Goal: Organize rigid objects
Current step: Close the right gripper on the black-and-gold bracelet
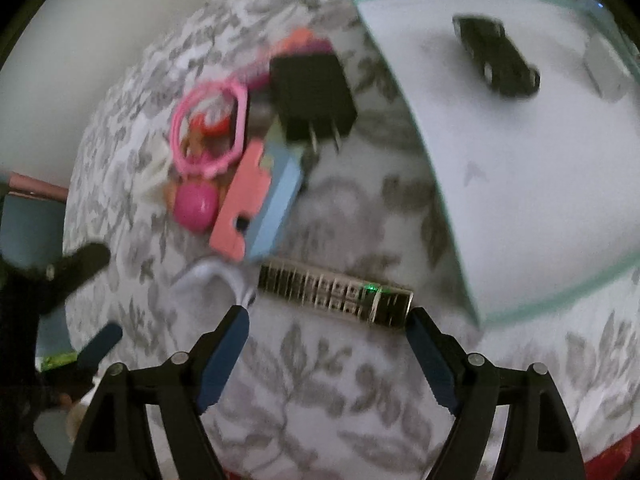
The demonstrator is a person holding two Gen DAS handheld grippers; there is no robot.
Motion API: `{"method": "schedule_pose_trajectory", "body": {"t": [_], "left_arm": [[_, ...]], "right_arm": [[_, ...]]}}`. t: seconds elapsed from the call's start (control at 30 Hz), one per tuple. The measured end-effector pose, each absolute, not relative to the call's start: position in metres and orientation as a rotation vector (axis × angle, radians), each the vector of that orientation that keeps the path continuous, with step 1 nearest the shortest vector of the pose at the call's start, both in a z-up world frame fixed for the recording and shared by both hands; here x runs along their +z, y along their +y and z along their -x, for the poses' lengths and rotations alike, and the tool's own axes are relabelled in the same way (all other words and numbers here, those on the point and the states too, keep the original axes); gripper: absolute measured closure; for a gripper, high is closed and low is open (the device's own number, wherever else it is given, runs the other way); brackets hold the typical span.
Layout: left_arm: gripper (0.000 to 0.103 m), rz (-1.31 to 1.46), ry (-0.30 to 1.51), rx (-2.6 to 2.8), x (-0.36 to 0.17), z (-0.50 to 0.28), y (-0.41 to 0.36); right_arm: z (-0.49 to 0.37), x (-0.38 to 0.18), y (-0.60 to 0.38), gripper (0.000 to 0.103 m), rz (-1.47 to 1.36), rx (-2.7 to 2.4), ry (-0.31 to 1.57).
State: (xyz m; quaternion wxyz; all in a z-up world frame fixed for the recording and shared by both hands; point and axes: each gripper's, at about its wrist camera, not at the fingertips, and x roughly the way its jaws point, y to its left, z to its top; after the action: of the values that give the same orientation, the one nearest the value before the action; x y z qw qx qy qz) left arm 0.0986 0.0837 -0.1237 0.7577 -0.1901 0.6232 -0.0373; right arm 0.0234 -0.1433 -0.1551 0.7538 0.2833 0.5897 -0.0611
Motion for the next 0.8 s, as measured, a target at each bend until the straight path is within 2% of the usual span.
{"method": "schedule_pose_trajectory", "body": {"t": [0.8], "left_arm": [[0.001, 0.382, 1.363, -0.066, -0.125, -0.102, 0.081]], "right_arm": [[-0.05, -0.157, -0.121, 0.017, -0.432, -0.225, 1.237]]}}
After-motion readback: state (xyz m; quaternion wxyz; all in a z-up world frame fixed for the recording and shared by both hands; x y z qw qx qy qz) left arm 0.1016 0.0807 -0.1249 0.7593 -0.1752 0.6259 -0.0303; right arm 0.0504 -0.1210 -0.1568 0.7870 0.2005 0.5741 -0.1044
